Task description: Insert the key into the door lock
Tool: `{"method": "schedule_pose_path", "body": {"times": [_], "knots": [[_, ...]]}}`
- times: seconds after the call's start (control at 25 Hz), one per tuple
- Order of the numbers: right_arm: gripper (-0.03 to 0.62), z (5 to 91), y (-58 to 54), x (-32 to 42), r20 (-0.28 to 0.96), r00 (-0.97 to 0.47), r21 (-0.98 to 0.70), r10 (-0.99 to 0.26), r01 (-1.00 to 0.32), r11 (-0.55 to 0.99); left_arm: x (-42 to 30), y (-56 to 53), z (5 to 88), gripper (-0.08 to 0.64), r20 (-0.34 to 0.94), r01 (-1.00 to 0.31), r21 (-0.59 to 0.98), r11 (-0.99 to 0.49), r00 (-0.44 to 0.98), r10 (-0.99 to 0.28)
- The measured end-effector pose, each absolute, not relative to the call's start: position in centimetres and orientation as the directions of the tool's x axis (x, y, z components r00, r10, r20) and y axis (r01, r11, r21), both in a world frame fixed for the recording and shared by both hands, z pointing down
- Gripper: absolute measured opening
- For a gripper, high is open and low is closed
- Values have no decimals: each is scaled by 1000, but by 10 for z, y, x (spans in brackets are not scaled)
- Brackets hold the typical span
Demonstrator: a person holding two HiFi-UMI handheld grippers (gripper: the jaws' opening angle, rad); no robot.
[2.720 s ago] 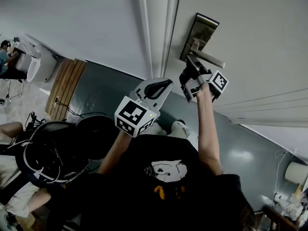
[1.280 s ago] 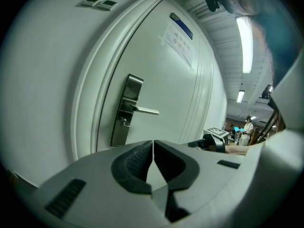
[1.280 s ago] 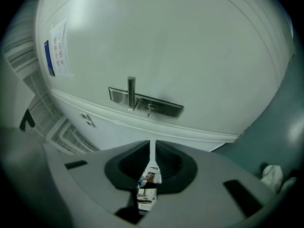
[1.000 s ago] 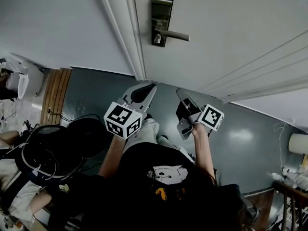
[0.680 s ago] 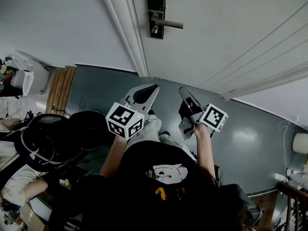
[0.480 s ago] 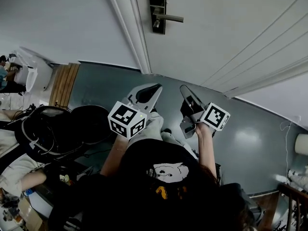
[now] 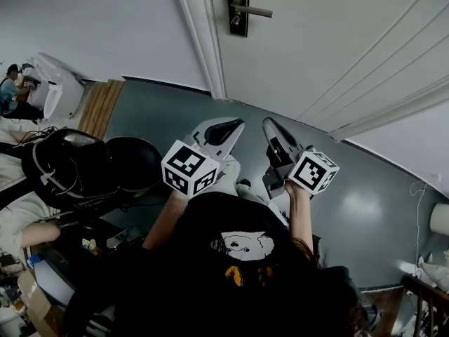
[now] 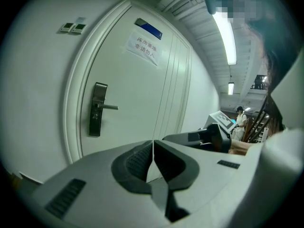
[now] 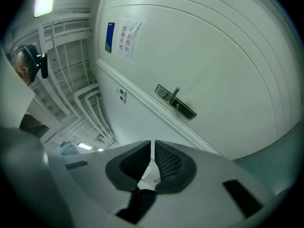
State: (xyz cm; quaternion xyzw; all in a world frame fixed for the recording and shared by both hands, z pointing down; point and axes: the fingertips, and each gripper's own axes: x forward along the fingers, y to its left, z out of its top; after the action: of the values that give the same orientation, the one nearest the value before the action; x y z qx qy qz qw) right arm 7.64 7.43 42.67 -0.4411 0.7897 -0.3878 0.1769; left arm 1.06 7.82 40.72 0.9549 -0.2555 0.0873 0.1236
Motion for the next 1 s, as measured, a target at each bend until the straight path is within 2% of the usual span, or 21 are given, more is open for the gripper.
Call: {"method": "schedule_pose_path", "body": {"times": [0.64, 1.0], "knots": [[9, 410, 82, 66, 63, -549, -593, -834, -692, 411, -1, 87, 407, 14, 246, -513, 157, -844, 848, -470], [9, 412, 81, 66, 72, -549, -565, -833, -711, 419, -1, 85, 408, 14, 230, -506, 155, -848, 854, -467]]}}
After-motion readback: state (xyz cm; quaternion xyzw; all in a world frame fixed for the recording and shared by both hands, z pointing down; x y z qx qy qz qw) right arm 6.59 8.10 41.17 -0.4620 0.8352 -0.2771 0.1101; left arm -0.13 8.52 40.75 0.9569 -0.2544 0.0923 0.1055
